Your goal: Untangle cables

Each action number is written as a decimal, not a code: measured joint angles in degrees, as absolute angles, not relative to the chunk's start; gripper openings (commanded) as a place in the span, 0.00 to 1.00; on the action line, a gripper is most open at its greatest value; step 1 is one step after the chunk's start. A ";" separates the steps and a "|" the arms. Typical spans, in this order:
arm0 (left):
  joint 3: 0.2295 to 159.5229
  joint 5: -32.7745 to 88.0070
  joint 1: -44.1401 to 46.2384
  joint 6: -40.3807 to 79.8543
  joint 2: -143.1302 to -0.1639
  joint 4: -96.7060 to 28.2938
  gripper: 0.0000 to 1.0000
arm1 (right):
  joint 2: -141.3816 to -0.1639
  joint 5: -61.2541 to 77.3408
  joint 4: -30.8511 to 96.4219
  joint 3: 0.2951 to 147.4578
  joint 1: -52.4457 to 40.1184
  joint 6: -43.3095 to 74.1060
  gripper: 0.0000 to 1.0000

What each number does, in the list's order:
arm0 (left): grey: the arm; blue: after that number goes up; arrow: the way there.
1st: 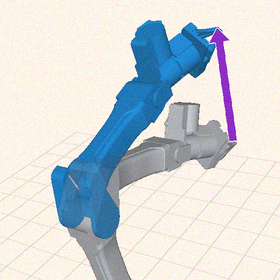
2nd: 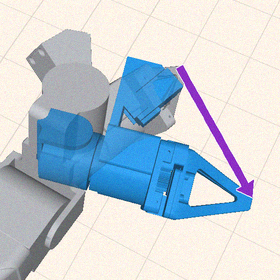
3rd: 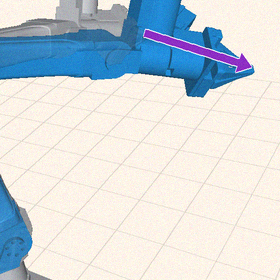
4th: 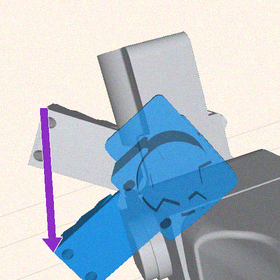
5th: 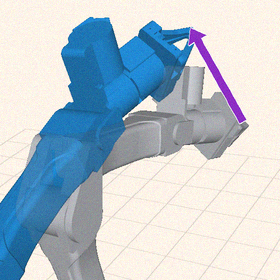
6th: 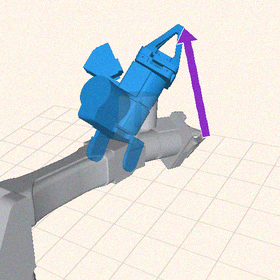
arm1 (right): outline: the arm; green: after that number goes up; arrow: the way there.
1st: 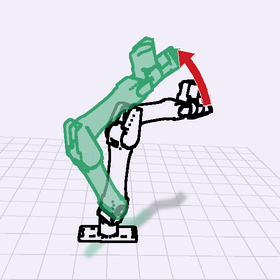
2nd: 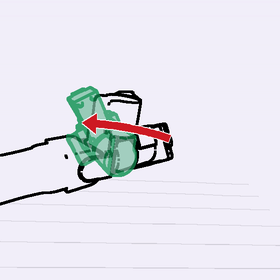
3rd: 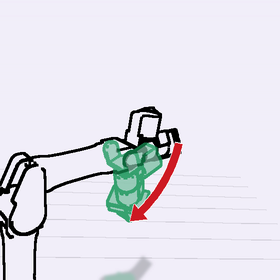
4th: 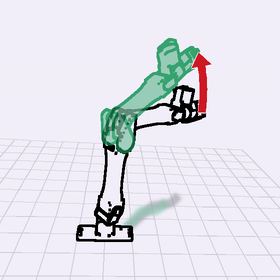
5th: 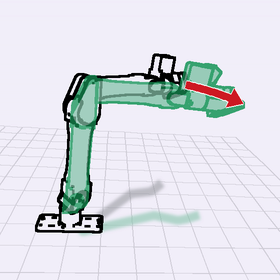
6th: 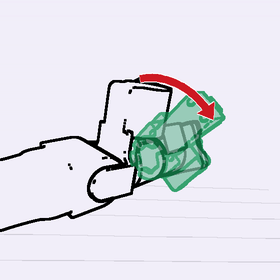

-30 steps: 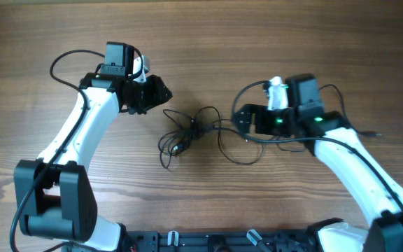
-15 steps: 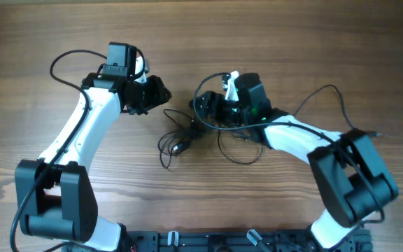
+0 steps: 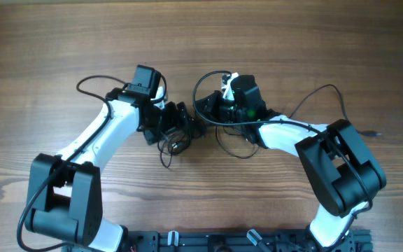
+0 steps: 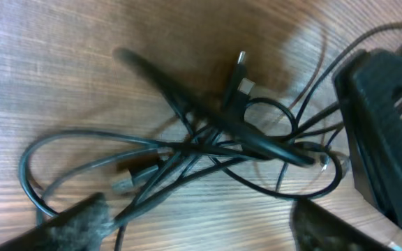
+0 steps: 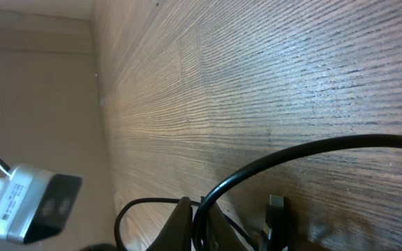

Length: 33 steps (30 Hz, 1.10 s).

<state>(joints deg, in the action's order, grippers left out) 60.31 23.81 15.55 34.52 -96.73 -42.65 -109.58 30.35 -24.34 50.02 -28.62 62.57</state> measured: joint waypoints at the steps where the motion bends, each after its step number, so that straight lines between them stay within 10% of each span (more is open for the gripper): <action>1: 60.29 23.92 15.59 36.77 -96.73 -42.63 0.64 | -109.58 30.35 -24.32 50.02 -28.62 62.54 0.08; 19: 57.32 8.40 19.70 12.19 -96.73 -40.23 0.55 | -109.58 30.37 -24.27 50.02 -28.62 62.30 0.09; 23: 50.96 12.97 20.27 10.96 -96.55 -34.85 0.04 | -109.58 30.00 -24.29 50.02 -28.62 61.47 0.05; 33: 47.09 9.63 20.16 17.76 -94.89 -34.37 0.04 | -106.15 36.42 -24.62 50.04 -19.20 57.41 0.05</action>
<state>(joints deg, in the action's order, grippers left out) 47.09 9.63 20.16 17.76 -94.89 -34.37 -106.15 36.42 -24.62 50.04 -19.20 57.41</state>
